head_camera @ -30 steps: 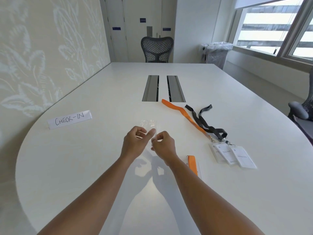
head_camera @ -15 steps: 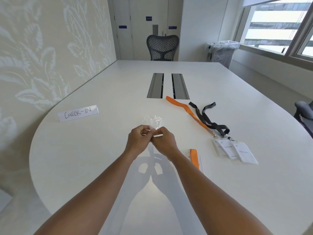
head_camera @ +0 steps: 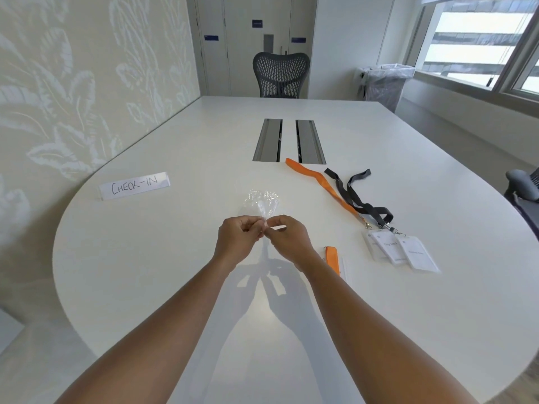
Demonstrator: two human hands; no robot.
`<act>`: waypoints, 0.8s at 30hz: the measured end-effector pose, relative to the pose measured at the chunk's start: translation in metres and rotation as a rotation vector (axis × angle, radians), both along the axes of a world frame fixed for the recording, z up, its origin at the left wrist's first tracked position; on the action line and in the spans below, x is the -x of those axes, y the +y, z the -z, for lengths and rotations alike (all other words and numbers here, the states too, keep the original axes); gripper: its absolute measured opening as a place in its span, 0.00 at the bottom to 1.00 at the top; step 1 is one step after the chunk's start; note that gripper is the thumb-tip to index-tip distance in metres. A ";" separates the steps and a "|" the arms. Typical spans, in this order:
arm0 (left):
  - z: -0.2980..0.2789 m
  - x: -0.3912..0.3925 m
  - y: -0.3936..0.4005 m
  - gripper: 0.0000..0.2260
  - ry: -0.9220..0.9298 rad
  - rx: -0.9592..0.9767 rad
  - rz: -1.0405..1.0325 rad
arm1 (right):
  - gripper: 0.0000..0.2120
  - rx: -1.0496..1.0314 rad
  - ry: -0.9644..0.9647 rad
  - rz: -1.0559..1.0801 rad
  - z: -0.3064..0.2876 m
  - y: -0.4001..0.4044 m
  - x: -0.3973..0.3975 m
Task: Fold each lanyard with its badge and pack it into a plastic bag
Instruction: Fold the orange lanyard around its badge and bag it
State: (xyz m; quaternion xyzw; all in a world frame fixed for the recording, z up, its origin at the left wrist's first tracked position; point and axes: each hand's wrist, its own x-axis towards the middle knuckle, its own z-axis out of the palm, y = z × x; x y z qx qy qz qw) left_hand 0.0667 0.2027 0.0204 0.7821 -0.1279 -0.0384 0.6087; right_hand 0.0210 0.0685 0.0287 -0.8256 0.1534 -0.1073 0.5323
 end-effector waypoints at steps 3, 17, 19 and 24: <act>-0.002 0.001 0.001 0.03 -0.004 0.011 -0.005 | 0.12 -0.072 -0.015 -0.013 -0.003 -0.002 0.003; -0.013 0.000 0.000 0.07 -0.054 -0.086 0.023 | 0.11 -0.203 -0.013 0.100 -0.007 -0.013 -0.003; -0.014 -0.001 0.000 0.05 -0.051 -0.092 -0.019 | 0.06 -0.134 -0.045 0.160 -0.004 -0.015 -0.004; -0.018 -0.001 -0.006 0.07 -0.110 -0.153 -0.084 | 0.05 0.126 -0.106 0.152 0.000 -0.011 -0.005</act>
